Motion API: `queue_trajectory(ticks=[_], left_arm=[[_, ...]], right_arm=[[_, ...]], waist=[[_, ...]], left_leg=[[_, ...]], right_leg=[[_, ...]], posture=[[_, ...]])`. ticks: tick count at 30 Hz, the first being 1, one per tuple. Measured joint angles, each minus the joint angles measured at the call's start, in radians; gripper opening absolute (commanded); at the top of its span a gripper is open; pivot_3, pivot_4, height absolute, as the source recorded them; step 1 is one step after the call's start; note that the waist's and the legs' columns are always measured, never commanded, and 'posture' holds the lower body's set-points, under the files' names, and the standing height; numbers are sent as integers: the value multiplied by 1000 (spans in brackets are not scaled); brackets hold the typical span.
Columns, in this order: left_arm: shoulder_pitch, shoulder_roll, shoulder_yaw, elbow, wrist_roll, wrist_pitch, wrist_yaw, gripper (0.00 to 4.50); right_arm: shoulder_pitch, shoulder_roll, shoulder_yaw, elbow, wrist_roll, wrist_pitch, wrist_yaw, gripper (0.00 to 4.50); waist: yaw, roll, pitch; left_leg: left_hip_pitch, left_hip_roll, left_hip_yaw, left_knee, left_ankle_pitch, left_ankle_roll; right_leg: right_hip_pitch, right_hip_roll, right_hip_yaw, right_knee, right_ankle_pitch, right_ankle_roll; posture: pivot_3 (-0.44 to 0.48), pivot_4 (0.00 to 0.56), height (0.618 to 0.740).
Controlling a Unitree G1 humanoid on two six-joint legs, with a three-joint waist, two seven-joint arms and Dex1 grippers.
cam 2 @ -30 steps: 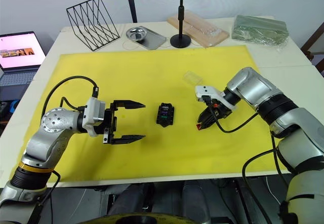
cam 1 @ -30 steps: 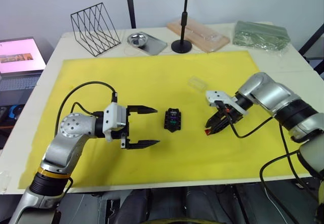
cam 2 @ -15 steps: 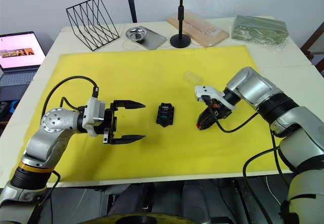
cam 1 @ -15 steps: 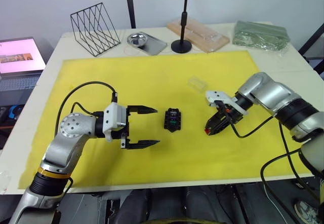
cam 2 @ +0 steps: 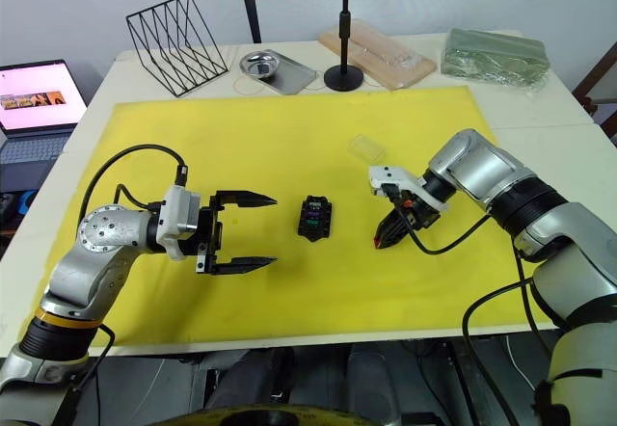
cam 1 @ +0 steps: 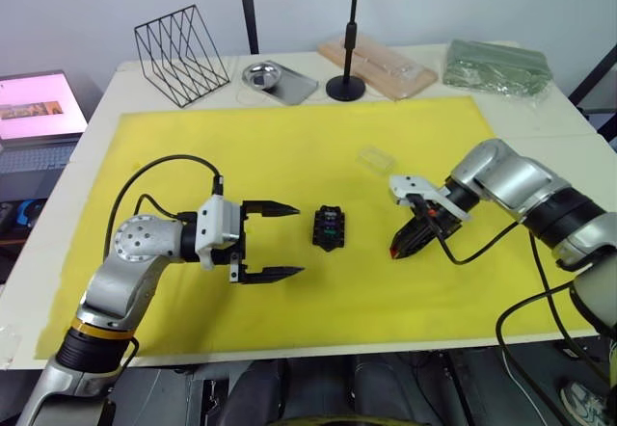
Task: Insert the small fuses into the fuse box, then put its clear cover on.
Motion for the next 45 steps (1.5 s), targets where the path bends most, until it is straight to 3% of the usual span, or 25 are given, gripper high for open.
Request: queue_trajectory(ticks=[6,10,20,26,31,36,40,45], left_arm=[[0,0,0,0,0,-1,0,4500],[0,0,0,0,0,-2,-1,4500],[0,0,0,0,0,-2,-3,4500],[-1,5,0,0,0,-2,-7,4500],[26,12,8,-17,-5,11,0,4500],[47,12,22,-41,-28,40,16,4500],[53,16,37,-41,-36,45,20,4500],[49,15,37,-44,-39,46,18,4500]], right_arm=[[-4,0,7,0,5,1,0,876],[-4,0,7,0,5,2,2,50],[-4,0,7,-1,12,12,8,18],[-3,-80,-50,-109,102,172,5,18],[104,-137,-377,-331,310,593,-112,18],[259,-34,-870,-476,473,1043,-475,18],[522,131,-1231,-624,641,1151,-863,18],[738,298,-1460,-773,942,1151,-1302,18]], waist=[[0,0,0],[0,0,0],[0,0,0],[2,0,0],[4,0,0],[19,-1,-1],[41,-2,-2],[50,-2,-2]], left_leg=[[0,0,0,0,0,0],[0,0,0,0,0,0],[0,0,0,0,0,0],[-1,0,0,0,0,0],[-1,0,-1,0,0,0],[0,0,-1,0,0,0],[-1,0,-1,0,0,0],[1,0,1,1,0,0]], right_leg=[[0,0,0,0,0,0],[0,0,0,0,0,0],[0,0,0,0,0,0],[-1,0,0,0,0,0],[-1,0,0,0,0,0],[0,0,0,0,1,-1],[1,-1,0,0,1,-1],[2,0,2,1,2,-1]], posture=[[0,150,740],[0,150,740],[0,150,740],[0,150,740],[0,150,740],[0,150,740],[0,150,740],[0,150,740]])
